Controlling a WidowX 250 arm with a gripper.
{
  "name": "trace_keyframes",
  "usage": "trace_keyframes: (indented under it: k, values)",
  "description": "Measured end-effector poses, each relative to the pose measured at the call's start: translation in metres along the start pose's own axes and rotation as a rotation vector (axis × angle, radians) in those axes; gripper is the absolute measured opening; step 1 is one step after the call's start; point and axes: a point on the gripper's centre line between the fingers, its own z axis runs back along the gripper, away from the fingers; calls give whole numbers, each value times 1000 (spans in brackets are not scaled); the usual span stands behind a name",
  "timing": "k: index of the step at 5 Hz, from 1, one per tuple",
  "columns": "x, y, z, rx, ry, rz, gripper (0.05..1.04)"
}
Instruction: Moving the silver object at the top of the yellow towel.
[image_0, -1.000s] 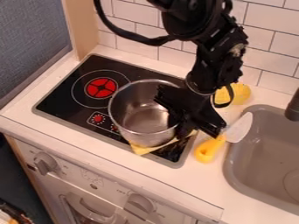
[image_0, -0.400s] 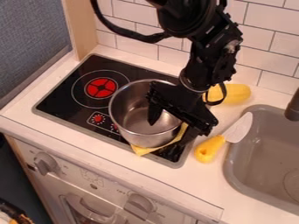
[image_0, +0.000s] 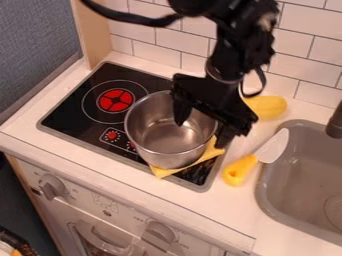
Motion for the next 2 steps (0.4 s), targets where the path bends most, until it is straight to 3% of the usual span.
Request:
trace_keyframes:
  k: [1, 2]
  values:
    - [-3, 4, 20, -21, -41, 4, 1003]
    - [-7, 12, 46, -41, -116, 37, 1001]
